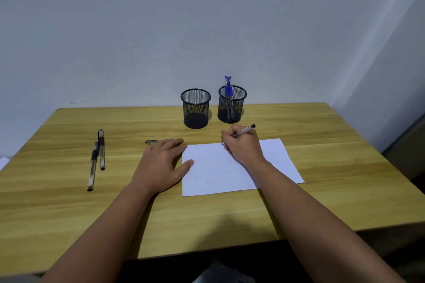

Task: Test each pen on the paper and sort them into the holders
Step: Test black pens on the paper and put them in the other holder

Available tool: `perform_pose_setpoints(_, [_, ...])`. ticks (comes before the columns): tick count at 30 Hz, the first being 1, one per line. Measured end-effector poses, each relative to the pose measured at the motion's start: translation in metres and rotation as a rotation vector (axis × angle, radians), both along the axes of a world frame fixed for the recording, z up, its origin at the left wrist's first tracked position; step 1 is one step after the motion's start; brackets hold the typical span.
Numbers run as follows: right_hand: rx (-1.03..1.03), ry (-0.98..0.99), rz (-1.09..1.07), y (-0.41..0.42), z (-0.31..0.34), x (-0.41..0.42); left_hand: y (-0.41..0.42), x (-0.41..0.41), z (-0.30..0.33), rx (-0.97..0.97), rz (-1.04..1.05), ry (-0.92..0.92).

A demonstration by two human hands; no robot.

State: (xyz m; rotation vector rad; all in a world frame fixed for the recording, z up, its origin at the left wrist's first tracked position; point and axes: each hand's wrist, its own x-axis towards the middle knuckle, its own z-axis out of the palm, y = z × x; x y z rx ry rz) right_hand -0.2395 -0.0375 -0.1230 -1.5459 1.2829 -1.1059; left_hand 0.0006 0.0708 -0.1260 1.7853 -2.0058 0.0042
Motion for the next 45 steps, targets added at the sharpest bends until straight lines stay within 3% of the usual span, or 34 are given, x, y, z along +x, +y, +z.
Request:
perform_pose_setpoints(32, [-0.041,0.014,-0.088,-0.0019,-0.0006,-0.0017,0.0,-0.0009,0.0001,0.002,-0.001,0.001])
perform_pose_setpoints(45, [-0.093,0.112,-0.103,0.0033,0.0055,-0.0035,0.0002,-0.0002,-0.0004,0.012,0.002,0.003])
